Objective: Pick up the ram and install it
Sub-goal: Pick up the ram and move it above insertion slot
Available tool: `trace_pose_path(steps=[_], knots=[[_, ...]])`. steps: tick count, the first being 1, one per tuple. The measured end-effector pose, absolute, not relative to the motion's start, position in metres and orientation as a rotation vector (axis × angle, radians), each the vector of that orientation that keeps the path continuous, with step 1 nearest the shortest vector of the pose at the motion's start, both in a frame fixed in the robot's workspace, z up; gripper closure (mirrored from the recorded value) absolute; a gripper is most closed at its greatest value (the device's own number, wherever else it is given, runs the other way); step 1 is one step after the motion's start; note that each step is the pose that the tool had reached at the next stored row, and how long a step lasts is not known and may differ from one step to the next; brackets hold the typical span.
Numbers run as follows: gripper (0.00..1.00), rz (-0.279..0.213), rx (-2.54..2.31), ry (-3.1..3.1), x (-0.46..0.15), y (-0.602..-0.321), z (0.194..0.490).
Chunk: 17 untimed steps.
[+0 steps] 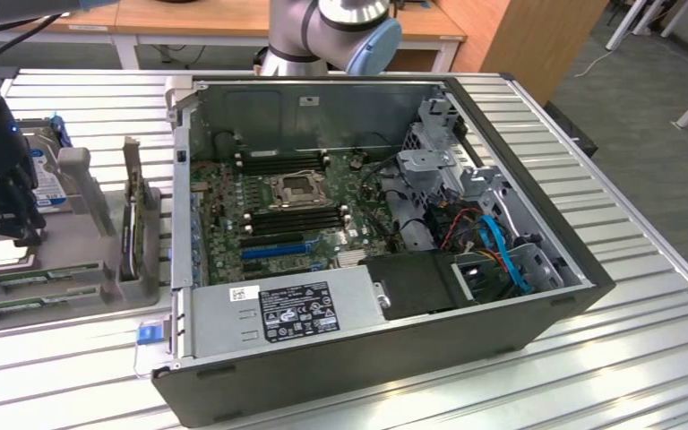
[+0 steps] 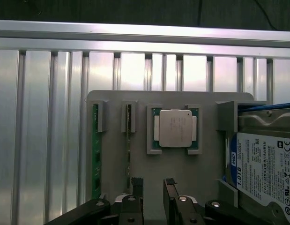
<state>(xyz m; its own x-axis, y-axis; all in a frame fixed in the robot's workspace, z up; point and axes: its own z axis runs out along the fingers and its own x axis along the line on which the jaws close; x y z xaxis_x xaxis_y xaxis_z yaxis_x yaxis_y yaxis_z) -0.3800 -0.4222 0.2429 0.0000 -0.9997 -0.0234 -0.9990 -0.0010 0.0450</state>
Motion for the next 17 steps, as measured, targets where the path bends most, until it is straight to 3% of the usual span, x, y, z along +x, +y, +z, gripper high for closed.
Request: trace_pose_path(steps=[15, 17], knots=[[0.69, -0.076, 2.211, -2.209, -0.381, -0.436, 0.243], [0.69, -0.076, 2.211, -2.209, -0.381, -0.448, 0.243]])
